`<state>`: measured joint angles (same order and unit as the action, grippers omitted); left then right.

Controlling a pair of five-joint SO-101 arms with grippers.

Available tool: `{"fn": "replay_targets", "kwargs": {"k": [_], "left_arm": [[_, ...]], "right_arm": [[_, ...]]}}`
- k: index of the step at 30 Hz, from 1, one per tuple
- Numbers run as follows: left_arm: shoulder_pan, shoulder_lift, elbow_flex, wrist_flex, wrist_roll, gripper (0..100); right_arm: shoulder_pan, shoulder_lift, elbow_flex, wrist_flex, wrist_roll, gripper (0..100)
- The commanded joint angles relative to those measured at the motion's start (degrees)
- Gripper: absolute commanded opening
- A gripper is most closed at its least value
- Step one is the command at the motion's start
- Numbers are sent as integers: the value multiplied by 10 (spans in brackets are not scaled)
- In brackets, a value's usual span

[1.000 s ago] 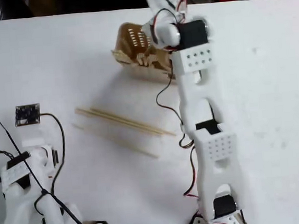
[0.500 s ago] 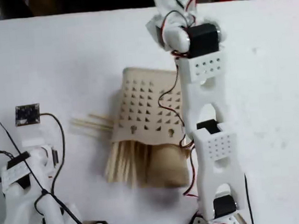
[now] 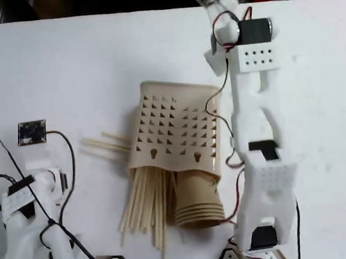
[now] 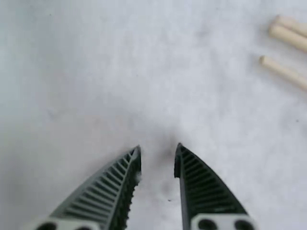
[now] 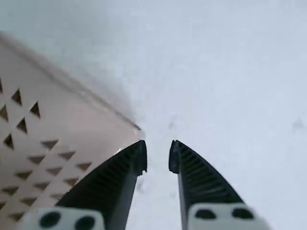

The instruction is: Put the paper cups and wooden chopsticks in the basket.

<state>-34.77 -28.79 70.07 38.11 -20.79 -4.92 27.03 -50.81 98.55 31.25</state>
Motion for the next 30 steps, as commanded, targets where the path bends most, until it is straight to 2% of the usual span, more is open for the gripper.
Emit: {"fn": "replay_targets", "kwargs": {"k": [1,4,8,12,14,17,22,30], "left_arm": [[-3,-4,0,-10,5,128],[-3,-4,0,-10,5,128],[-3,-4,0,-10,5,128],[-4,-4,0,-10,5,128],[-4,-4,0,-10,5,128],[-4,-4,0,-10,5,128],[-4,-4,0,-10,5,128],[-4,-4,0,-10,6,128]], "right_arm": [[-30,-220,253,-7,71,87],[-72,-417,498,-83,111,91],[-150,-688,805,-207,117,92],[-203,-914,999,-243,128,163],[-196,-1000,1054,-228,160,221],[-138,-1084,1115,-196,201,274],[-70,-1153,1211,-201,258,252],[-100,-1180,1271,-232,249,254]]}}
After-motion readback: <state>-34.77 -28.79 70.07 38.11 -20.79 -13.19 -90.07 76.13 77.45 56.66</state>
